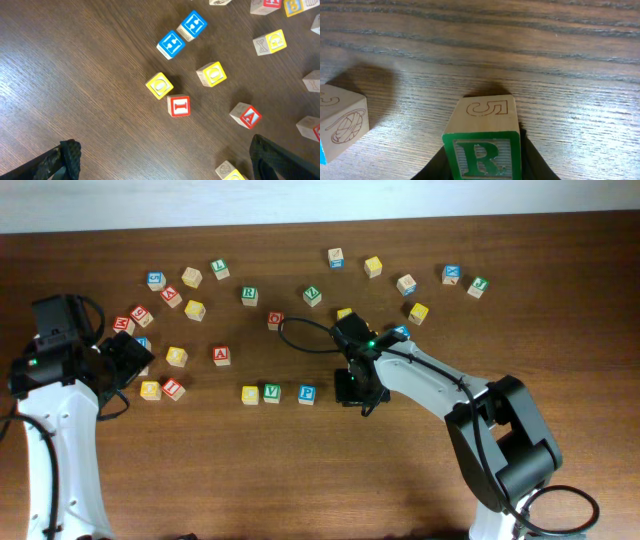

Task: Spell out CVPR
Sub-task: 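Carry the R block and set it right of the P block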

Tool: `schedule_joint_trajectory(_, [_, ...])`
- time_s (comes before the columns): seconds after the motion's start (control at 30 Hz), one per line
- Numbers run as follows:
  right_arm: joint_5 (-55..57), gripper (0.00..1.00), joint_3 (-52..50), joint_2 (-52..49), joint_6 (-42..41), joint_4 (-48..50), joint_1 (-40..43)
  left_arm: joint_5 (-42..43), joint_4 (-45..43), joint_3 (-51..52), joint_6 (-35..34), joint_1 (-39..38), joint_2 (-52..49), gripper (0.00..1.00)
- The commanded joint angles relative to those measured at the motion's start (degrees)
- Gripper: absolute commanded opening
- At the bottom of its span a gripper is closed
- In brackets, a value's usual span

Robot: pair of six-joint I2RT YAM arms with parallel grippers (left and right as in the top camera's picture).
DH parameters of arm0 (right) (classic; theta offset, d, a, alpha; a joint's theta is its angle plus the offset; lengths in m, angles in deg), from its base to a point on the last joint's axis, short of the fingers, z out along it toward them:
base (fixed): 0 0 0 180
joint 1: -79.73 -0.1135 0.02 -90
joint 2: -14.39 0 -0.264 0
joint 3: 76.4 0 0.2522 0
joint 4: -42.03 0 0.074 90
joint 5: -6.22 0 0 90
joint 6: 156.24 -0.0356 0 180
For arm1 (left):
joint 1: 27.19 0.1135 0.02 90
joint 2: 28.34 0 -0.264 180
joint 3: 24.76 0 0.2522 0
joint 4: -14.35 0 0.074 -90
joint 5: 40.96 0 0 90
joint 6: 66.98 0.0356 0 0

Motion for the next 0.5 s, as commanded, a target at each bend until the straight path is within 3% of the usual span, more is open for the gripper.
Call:
schedule_joint_trajectory(0.0, [0.31,0.28,-0.52,-0.52,-1.51,-1.38,-0.61,2.12,-0.09,-0.26,-0.50,0.20,-0.15,0.99])
schedule_joint_trajectory(0.1, [0.31,0.30,-0.50,-0.50,-1.51,-2.62,-0.61,2.12,-0.09,-0.26,-0.50,0.20,-0.15,0.99])
schedule_joint_trajectory(0.13, [0.07,0.36,-0.46,-0.50,-1.51,-2.91,-0.61,2.19,-0.09,-0.26,-0.52,0.20,-0.15,0.99])
schedule_joint_trajectory(0.23, [-0.98,0.40,0.04,-0.50,-1.51,-2.99,-0.61,3.93,-0.55,-0.26,-0.52,0.20,-0.15,0.99])
schedule_joint_trajectory(0.37, [2.05,0.40,0.81,-0.50,-1.14,-1.95,-0.61,4.70,-0.55,-0.26,-0.52,0.20,-0.15,0.99])
schedule_joint_trajectory(0.47, [5.95,0.41,0.79,-0.50,7.13,-1.57,-0.61,4.70,-0.50,-0.26,-0.50,0.20,-0.15,0.99])
